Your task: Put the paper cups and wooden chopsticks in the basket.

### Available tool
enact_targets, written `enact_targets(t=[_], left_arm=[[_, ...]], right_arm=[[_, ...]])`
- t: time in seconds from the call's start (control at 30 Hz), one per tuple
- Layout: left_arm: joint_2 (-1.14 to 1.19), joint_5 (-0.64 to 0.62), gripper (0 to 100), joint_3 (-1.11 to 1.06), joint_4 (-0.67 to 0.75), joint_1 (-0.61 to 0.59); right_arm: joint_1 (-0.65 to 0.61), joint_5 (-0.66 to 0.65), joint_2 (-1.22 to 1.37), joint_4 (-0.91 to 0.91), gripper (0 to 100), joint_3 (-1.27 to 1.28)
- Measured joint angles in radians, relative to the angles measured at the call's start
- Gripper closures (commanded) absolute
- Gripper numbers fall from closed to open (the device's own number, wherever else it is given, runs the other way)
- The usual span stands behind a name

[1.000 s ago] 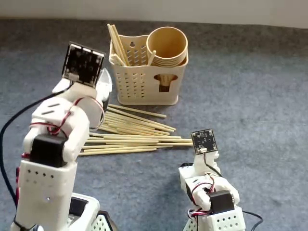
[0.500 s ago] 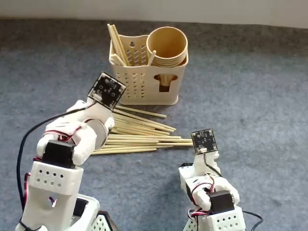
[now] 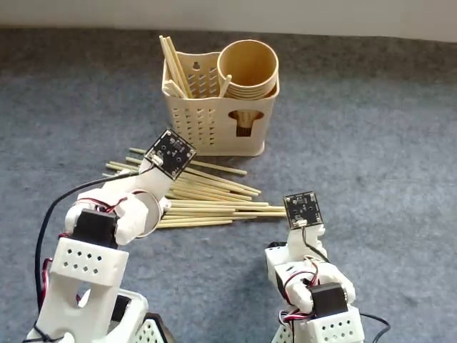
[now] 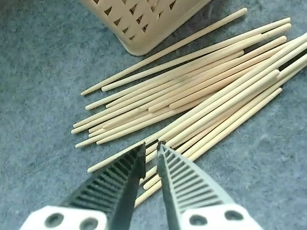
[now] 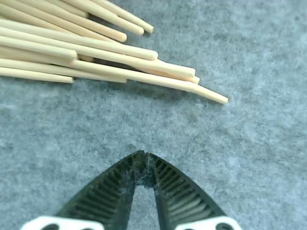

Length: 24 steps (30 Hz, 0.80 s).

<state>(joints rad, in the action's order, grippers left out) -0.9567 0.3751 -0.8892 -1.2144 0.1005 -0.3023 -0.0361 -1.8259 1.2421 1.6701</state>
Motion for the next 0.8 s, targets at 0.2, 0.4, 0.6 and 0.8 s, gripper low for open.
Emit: enact_targets(t=[0.2,0.4,0.6,0.8], left_arm=[[-0.002,0.006,94,-0.031,-0.032,0.0],[-0.002,0.008,94,-0.094,-0.037,-0.002],[-0.14,0.009,94,-0.193,-0.037,0.0],[-0.348,0.009,94,-0.275,-0.037,-0.002]], right_arm=[[0.0,0.0,0.0,0.0,99.1,0.0],[0.0,0.0,0.0,0.0,99.1,0.0],[0.0,0.0,0.0,0.0,99.1,0.0],[0.0,0.0,0.0,0.0,99.1,0.0]])
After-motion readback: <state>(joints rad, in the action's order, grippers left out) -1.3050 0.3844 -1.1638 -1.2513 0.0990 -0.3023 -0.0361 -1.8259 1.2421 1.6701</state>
